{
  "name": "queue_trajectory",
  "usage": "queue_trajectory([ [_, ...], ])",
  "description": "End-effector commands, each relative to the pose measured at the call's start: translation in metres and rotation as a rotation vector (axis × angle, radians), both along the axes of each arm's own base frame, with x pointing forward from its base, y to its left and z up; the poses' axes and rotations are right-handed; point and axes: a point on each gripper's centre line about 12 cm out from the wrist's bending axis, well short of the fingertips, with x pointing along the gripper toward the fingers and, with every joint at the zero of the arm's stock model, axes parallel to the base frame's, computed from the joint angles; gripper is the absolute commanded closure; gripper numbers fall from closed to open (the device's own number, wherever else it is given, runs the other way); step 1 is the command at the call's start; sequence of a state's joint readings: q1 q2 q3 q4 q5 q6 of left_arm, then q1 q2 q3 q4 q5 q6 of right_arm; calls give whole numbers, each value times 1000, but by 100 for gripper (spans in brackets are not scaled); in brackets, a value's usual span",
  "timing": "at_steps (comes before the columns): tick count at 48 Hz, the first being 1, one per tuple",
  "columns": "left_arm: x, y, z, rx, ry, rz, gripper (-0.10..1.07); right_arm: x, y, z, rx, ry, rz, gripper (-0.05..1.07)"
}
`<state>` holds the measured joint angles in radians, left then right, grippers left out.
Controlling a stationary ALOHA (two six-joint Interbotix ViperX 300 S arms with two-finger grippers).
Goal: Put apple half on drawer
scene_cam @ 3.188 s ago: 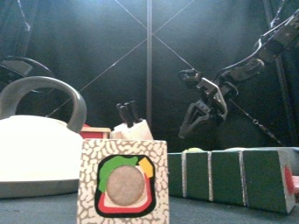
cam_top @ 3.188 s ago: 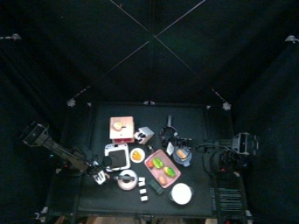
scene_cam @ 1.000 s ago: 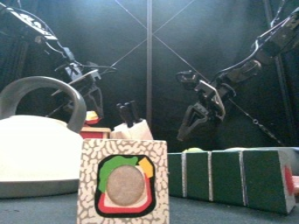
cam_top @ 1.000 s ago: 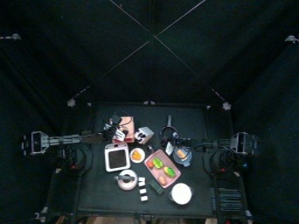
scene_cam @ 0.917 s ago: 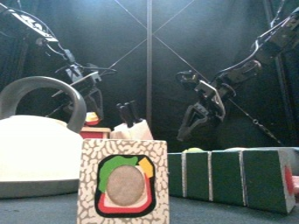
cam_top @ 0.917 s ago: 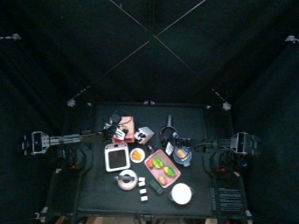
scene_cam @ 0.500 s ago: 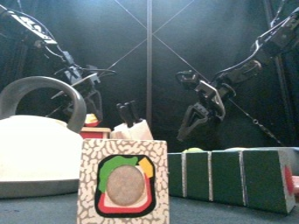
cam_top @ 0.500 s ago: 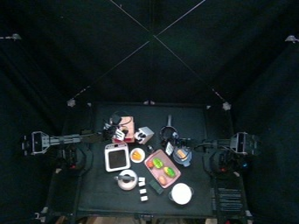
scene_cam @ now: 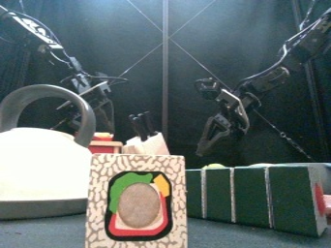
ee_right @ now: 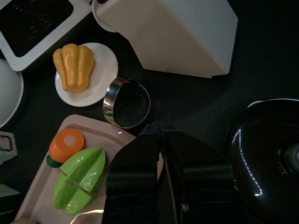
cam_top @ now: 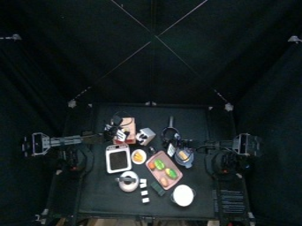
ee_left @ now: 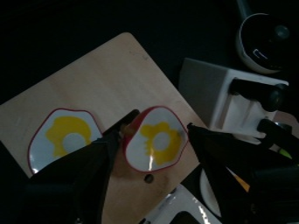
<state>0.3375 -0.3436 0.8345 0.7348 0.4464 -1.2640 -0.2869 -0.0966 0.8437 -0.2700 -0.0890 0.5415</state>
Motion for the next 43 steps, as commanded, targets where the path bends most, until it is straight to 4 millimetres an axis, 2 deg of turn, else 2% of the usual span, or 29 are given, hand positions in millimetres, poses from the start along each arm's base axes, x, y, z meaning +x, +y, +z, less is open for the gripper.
queue_trajectory([
  [1, 6, 1, 13, 16, -38, -7, 1, 5, -3, 11, -11, -34, -3, 66],
  [26, 16, -12, 38, 116, -73, -105, 1, 5, -3, 11, -10, -35, -2, 66],
  [35, 19, -22, 51, 157, -118, -168, 2, 5, -3, 11, -10, -35, -2, 66],
  [43, 24, -37, 68, 236, -186, -292, 2, 5, 0, 13, -9, -36, 2, 66],
])
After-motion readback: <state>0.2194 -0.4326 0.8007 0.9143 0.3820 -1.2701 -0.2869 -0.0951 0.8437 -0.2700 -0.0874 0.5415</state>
